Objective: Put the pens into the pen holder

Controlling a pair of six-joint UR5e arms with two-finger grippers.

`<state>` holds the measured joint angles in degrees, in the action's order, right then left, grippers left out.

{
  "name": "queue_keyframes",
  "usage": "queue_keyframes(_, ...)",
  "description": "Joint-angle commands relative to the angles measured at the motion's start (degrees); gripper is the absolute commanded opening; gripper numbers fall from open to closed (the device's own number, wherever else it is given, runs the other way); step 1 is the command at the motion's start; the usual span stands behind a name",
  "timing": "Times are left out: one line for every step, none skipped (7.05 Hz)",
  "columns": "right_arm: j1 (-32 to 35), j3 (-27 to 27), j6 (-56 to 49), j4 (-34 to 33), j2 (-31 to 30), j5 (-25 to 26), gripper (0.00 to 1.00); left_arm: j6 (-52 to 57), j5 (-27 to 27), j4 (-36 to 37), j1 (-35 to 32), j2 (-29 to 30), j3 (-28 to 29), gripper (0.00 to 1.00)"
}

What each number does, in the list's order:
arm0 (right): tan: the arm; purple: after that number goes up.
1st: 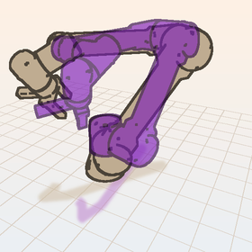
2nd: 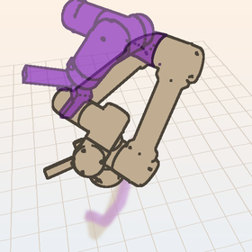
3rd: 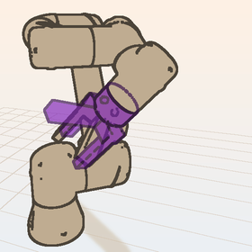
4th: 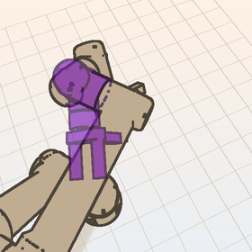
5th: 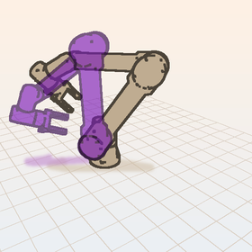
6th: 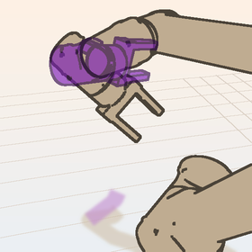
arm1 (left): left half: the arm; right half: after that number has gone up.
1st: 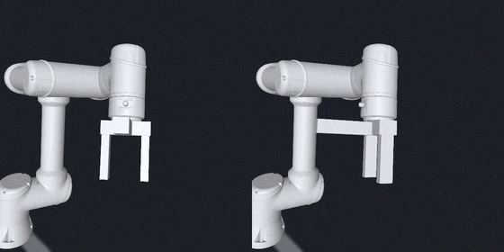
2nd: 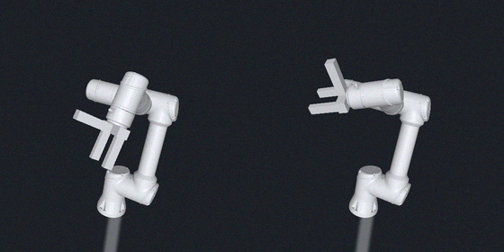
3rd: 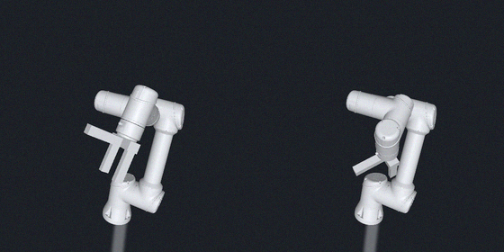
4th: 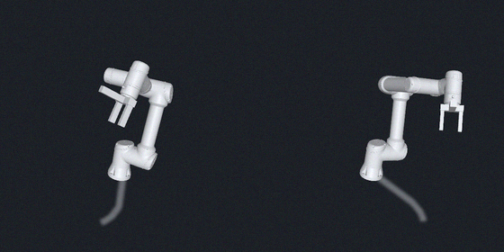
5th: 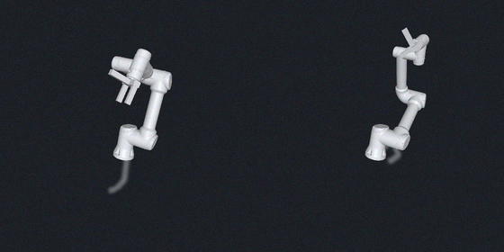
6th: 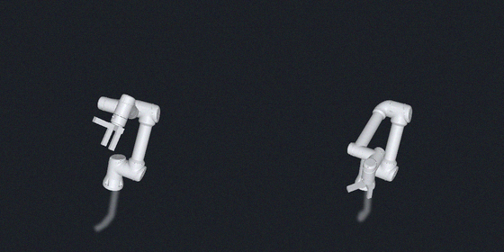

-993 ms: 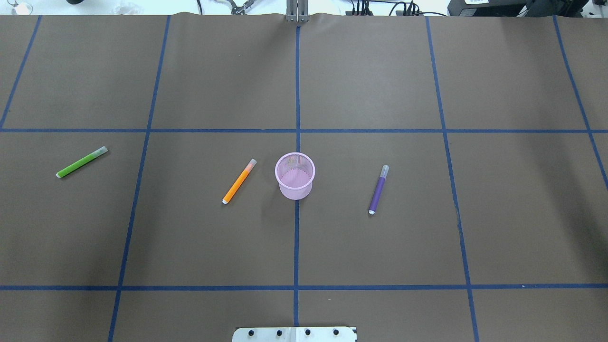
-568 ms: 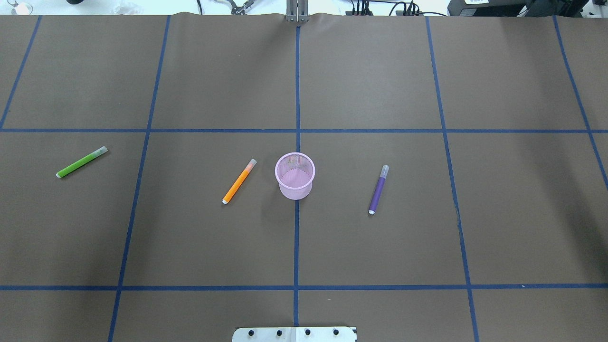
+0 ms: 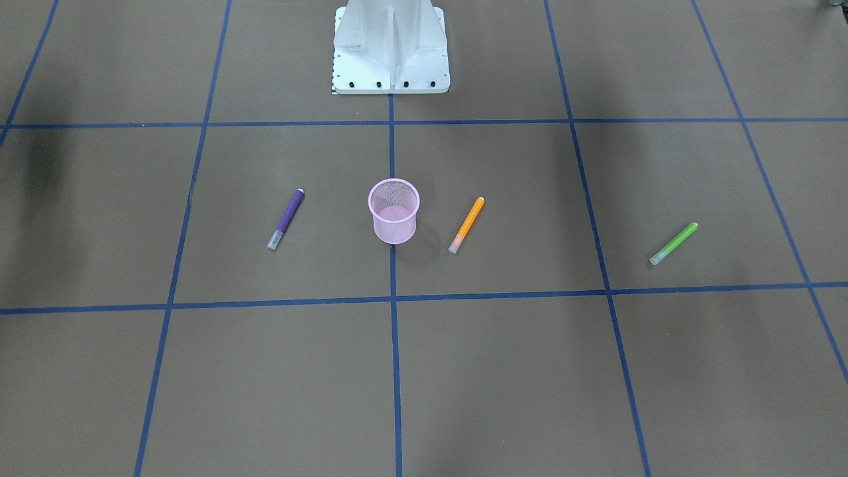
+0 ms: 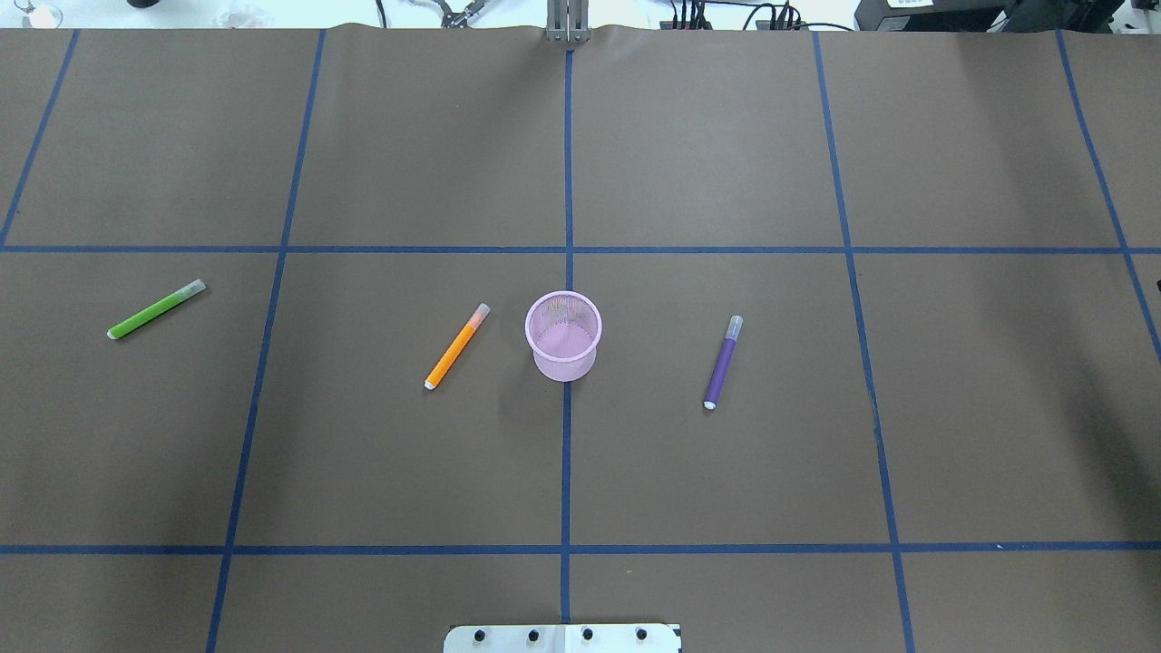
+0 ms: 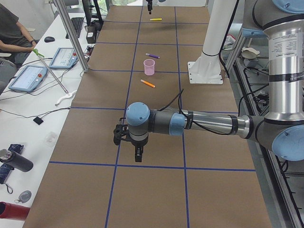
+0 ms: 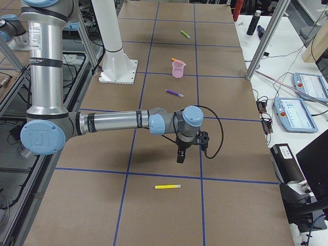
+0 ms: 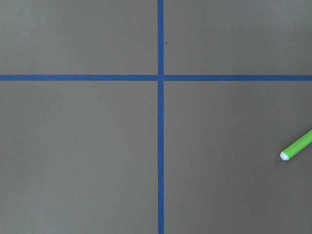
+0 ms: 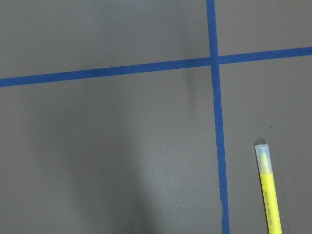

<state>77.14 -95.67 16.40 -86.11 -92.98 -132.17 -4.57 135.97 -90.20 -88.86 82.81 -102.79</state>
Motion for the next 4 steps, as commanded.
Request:
queue_keyframes(-0.24,8.0,-1.98,14.68,-1.85,2.0,0.99,0.09,0.0,-0.07,0.0,0.07,-0.04,1.0)
queue_keyframes(-0.24,10.57,-2.69,16.66,-1.68,1.83,0.97,0.09,0.0,-0.07,0.0,0.16,-0.04,1.0)
queue_keyframes(-0.24,11.03,-3.04,16.68,-1.76,1.82,0.96,0.09,0.0,-0.07,0.0,0.16,-0.21,1.0)
queue_keyframes(-0.24,13.9,-5.13,16.68,-1.24,1.74,0.96,0.09,0.0,-0.07,0.0,0.16,-0.21,1.0)
